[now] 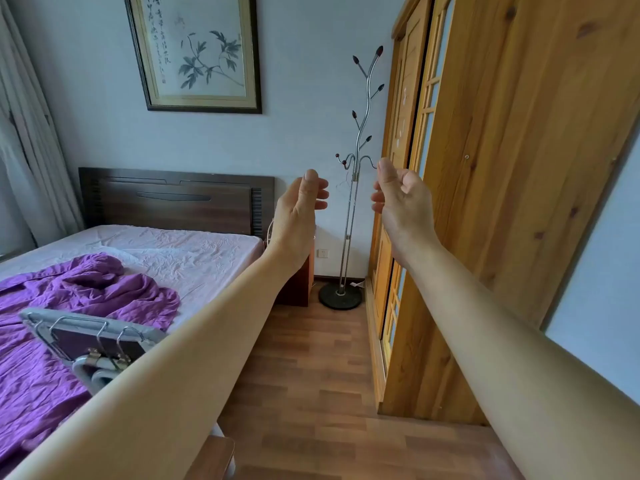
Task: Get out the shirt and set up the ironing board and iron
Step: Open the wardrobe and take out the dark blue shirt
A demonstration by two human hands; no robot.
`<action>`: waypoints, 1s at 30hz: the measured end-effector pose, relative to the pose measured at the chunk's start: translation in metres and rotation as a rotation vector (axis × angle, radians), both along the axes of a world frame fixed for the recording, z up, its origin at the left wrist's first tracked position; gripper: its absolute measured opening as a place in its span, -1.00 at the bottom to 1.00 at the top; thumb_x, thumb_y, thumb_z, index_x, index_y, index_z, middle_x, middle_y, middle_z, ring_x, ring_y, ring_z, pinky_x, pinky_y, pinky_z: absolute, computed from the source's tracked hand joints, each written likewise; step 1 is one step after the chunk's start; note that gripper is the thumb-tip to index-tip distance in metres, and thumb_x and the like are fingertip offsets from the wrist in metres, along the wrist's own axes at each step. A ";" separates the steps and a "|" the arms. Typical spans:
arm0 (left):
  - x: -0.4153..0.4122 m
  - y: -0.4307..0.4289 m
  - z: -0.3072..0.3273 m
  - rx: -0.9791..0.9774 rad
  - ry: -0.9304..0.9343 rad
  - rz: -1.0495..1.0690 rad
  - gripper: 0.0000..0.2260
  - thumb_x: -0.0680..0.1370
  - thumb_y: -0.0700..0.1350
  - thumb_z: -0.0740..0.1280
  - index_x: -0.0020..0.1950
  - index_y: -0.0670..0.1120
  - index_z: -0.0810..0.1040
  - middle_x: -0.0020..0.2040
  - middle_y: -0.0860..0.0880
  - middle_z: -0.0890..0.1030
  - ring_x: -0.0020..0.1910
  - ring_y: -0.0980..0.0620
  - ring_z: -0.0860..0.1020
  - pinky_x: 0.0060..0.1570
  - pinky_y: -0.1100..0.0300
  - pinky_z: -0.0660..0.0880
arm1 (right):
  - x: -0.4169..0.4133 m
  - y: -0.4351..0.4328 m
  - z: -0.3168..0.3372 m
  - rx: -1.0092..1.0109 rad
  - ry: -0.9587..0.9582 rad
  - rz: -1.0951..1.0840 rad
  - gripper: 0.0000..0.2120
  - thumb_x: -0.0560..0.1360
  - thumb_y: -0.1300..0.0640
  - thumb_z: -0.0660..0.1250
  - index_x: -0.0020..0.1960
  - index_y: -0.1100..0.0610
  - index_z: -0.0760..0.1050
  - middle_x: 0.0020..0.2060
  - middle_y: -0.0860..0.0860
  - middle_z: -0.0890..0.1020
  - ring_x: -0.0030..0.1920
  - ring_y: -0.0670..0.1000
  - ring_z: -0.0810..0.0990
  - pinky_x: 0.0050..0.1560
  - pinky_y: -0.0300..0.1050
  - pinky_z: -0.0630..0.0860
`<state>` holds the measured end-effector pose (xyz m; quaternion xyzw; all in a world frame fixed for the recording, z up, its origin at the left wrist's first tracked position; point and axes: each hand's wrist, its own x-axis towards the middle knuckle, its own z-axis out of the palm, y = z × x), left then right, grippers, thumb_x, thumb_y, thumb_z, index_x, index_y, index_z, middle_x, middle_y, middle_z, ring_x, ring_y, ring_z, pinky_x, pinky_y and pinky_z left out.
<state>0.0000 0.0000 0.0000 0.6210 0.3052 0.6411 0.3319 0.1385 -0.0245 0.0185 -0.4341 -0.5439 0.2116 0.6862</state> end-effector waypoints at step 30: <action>0.081 0.170 -0.033 -0.039 0.002 0.030 -0.66 0.63 0.06 0.03 0.02 -0.10 0.53 -0.10 0.00 0.59 -0.08 0.05 0.57 -0.04 0.24 0.46 | 0.062 0.177 -0.031 -0.042 0.044 0.027 -0.73 0.55 -0.12 0.22 0.05 0.08 0.41 -0.08 -0.07 0.54 0.05 -0.03 0.54 0.20 -0.04 0.52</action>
